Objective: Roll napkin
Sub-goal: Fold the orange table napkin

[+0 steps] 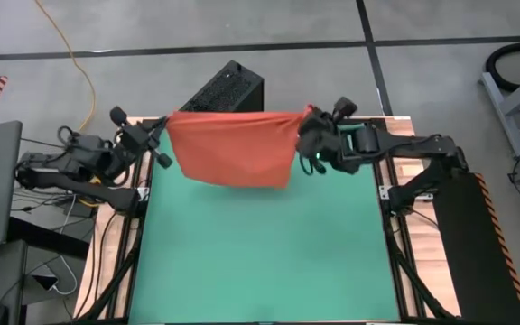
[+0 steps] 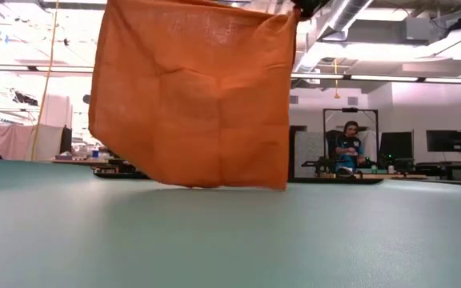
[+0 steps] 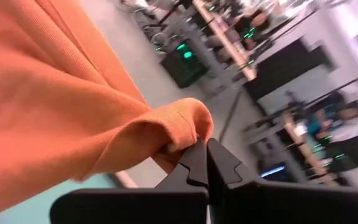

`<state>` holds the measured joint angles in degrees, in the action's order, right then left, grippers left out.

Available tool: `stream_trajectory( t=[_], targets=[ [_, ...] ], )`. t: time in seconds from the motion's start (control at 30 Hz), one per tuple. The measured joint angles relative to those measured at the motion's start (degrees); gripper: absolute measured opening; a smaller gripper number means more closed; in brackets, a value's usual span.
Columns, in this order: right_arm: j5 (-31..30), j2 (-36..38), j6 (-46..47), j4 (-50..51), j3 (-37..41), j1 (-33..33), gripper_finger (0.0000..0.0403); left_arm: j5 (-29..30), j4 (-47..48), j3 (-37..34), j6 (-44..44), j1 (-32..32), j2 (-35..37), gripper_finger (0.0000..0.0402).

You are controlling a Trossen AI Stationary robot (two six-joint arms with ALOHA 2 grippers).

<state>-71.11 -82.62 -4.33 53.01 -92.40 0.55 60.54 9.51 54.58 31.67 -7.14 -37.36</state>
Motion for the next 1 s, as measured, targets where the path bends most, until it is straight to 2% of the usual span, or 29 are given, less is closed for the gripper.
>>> stream_trajectory(
  t=[0.17, 0.23, 0.33, 0.47, 0.6, 0.7, 0.87, 1.0],
  targets=[
    [0.30, -0.72, -24.83, -19.09, 0.00, 0.96, 0.0005, -7.99, -8.19, 0.01, 7.61, 6.64, -0.14, 0.0000],
    [5.09, -0.61, -33.42, -22.79, 0.00, -0.90, 0.0005, -9.75, -7.87, 0.01, 7.19, 8.36, -0.06, 0.0000],
    [11.34, -0.72, -37.29, -24.46, 0.00, -5.42, 0.0005, -10.23, -4.35, 0.05, 4.63, 9.32, 0.14, 0.0000],
    [12.07, -1.19, -30.59, -17.84, 0.02, -12.36, 0.0005, -12.53, 5.52, 0.05, -1.48, 8.88, 0.41, 0.0000],
    [15.00, -1.86, -14.74, -5.15, 0.03, -19.14, 0.0005, -14.90, 17.96, 0.05, -12.46, 7.08, 0.41, 0.0000],
    [21.36, -3.64, -0.59, 2.55, 0.09, -23.51, 0.0005, -18.71, 24.95, -0.39, -22.42, 4.68, 0.39, 0.0000],
    [26.47, -9.08, 10.76, 3.72, 3.49, -30.46, 0.0006, -25.45, 26.06, -5.66, -34.71, -1.96, 0.86, 0.0000],
    [28.98, -15.87, 16.24, 2.76, 4.79, -34.26, 0.0009, -27.61, 25.60, -10.90, -43.84, -8.96, -0.01, 0.0000]
  ],
)
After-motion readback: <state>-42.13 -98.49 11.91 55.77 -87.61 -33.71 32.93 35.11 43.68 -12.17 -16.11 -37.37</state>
